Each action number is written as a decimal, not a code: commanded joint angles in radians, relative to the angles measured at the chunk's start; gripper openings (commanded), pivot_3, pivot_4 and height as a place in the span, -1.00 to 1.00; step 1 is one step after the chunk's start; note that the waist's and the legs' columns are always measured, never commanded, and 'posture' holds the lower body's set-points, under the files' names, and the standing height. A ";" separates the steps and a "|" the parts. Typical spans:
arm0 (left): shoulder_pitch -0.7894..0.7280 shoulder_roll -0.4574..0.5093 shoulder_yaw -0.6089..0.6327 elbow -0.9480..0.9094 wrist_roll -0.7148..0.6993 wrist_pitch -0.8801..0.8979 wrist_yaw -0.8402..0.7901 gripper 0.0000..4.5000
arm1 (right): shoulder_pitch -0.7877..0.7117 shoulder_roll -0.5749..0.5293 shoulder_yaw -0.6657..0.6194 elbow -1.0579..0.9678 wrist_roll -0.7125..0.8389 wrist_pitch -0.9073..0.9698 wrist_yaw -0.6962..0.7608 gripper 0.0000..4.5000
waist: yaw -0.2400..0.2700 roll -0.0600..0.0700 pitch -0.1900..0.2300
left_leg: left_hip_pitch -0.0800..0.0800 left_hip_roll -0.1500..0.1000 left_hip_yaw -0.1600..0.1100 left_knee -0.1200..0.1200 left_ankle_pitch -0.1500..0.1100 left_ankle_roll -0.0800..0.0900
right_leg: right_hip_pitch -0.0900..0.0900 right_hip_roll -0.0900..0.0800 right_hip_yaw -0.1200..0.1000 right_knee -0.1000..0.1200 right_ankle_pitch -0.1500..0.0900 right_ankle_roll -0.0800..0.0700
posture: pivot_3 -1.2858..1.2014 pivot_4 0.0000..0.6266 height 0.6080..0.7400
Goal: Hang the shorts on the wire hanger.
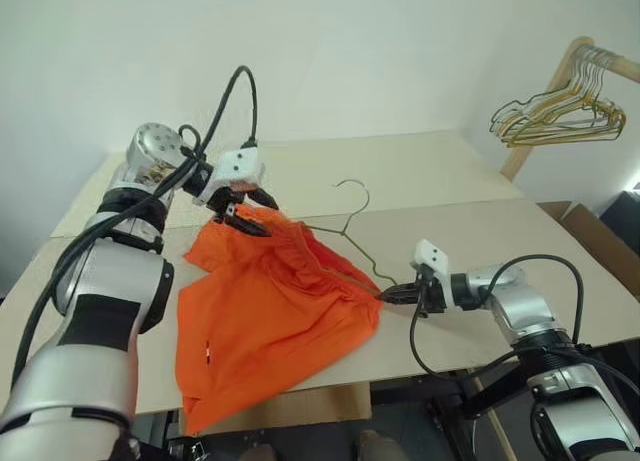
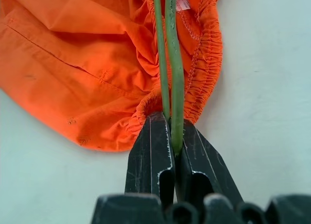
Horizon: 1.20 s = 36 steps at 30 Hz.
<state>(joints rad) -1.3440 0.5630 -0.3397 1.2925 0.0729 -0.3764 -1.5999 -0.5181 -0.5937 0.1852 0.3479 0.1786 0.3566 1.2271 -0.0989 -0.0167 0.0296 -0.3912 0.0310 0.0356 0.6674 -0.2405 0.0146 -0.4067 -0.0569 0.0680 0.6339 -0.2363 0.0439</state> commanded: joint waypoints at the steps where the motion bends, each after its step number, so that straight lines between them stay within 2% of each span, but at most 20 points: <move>1: 0.004 -0.009 0.047 0.004 0.010 -0.012 0.004 0.35 | -0.009 0.008 -0.004 -0.037 0.002 -0.019 -0.007 -1.00 | 0.000 0.000 0.000 | 0.000 0.000 0.000 0.000 0.000 0.000 | 0.000 0.000 0.000 0.000 0.000 0.000 | -0.03 -1.00 1.00; 2: 0.007 -0.010 0.051 0.005 0.015 -0.015 0.004 0.35 | -0.009 0.009 -0.003 -0.039 0.002 -0.019 -0.008 -1.00 | 0.000 0.000 0.000 | 0.000 0.000 0.000 0.000 0.000 0.000 | 0.000 0.000 0.000 0.000 0.000 0.000 | -0.03 -1.00 1.00; 6: 0.019 -0.024 0.065 0.006 0.037 -0.020 0.065 -0.14 | -0.007 0.011 -0.002 -0.045 0.002 -0.021 -0.011 -1.00 | 0.000 0.000 0.000 | 0.000 0.000 0.000 0.001 0.000 0.000 | 0.000 0.000 0.000 0.000 0.000 0.000 | -0.03 -1.00 1.00; 23: 0.058 -0.055 0.095 0.022 0.111 -0.001 0.121 -0.14 | -0.008 0.025 -0.005 -0.047 -0.002 -0.034 -0.027 -1.00 | -0.004 0.000 0.000 | 0.000 0.000 0.000 0.001 0.000 0.000 | 0.000 0.000 0.000 0.001 0.000 0.000 | -0.04 -1.00 1.00; 26: 0.060 -0.059 0.096 0.023 0.123 -0.003 0.109 -0.39 | -0.007 0.024 -0.005 -0.047 -0.004 -0.036 -0.029 -1.00 | -0.006 0.000 0.000 | 0.000 0.000 0.000 0.001 0.000 0.000 | 0.000 0.000 0.000 0.001 0.000 0.000 | -0.04 -1.00 1.00; 30: 0.066 -0.067 0.102 0.024 0.132 -0.003 0.128 -0.96 | -0.006 0.023 -0.006 -0.048 -0.003 -0.035 -0.030 -1.00 | -0.010 0.000 0.000 | 0.000 0.000 0.000 0.001 0.000 0.000 | 0.000 0.000 0.000 0.001 0.000 0.000 | -0.04 -1.00 1.00; 36: 0.073 -0.074 0.111 0.026 0.138 0.002 0.126 -0.98 | -0.011 0.026 -0.011 -0.045 -0.006 -0.035 -0.031 -1.00 | -0.022 0.000 0.000 | 0.000 0.000 -0.001 0.001 0.000 0.000 | 0.000 0.000 0.000 0.001 0.000 0.000 | -0.04 -1.00 1.00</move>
<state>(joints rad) -1.2645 0.4972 -0.2522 1.3227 0.2158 -0.3780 -1.4884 -0.5138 -0.5748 0.1912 0.3421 0.1456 0.3423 1.1909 -0.1209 -0.0167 0.0296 -0.3912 0.0307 0.0348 0.6686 -0.2405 0.0146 -0.4066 -0.0572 0.0679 0.6353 -0.2363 0.0439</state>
